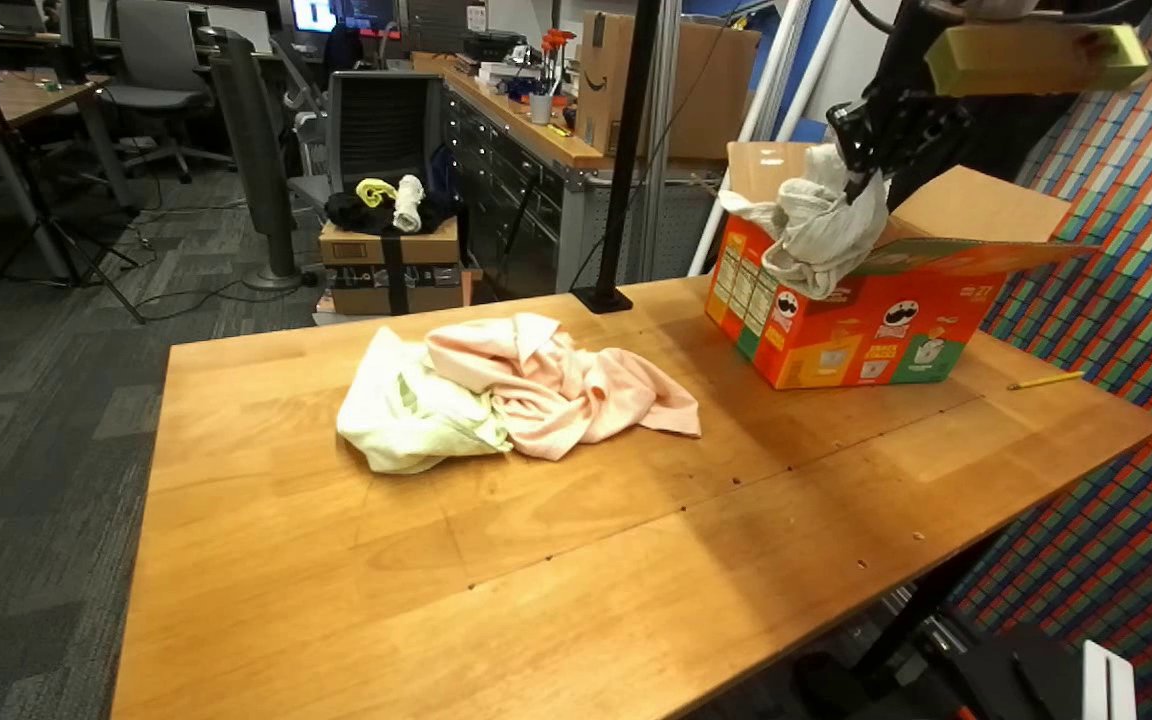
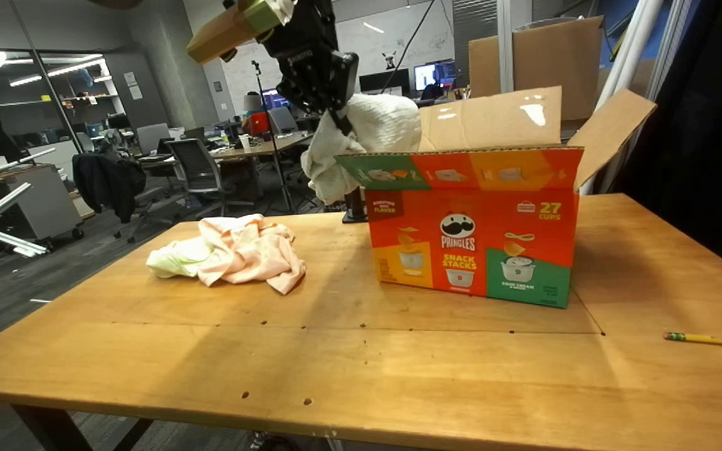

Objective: Put the shirts inside the box

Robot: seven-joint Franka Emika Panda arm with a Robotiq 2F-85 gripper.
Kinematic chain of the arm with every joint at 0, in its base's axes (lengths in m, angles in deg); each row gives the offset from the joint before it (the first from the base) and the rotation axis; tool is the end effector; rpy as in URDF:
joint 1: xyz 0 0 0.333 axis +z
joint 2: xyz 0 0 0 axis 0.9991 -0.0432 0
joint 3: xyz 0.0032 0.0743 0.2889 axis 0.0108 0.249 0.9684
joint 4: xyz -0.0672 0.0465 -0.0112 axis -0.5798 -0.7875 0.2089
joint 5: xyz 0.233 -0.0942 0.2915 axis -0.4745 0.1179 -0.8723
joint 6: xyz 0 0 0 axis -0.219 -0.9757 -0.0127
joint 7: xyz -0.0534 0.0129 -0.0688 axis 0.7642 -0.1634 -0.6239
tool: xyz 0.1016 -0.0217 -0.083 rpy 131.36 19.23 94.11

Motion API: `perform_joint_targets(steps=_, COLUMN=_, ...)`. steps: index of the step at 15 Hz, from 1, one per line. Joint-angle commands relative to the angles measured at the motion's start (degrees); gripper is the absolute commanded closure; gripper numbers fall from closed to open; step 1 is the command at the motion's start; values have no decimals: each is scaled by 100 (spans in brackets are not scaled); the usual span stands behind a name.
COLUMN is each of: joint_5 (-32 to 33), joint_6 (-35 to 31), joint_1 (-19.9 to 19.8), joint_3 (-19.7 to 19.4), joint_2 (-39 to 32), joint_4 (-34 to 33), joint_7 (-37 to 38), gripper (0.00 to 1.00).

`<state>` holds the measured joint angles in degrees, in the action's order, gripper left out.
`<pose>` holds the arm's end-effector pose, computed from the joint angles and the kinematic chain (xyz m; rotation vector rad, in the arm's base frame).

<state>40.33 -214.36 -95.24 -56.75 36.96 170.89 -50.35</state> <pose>0.4634 -0.0694 0.4724 2.8937 -0.3467 0.5334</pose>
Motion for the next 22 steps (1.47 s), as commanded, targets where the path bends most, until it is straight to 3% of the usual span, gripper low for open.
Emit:
perform_joint_targets(steps=1, joint_5=110, joint_6=-495, joint_1=-128, joint_3=19, joint_2=151, joint_4=-43, joint_7=190, gripper=98)
perform_joint_targets(steps=11, joint_5=500, joint_6=-1286, joint_1=-406, joint_3=-170, joint_2=-575, joint_4=-1304, joint_7=-379, gripper=98)
perform_joint_targets(steps=20, joint_5=314, joint_6=-1537, joint_1=-371, joint_3=-641, joint_2=-1268, joint_4=-1066, joint_7=-867, gripper=98)
perform_joint_targets(steps=21, joint_5=302, joint_6=-1465, joint_1=-363, joint_3=-660, joint_2=-1292, joint_4=-1014, joint_7=-866, gripper=87)
perform_joint_targets(steps=22, joint_5=373, joint_6=-1404, joint_1=-360, joint_3=-622, joint_2=-1280, joint_4=-1048, joint_7=-715, gripper=92)
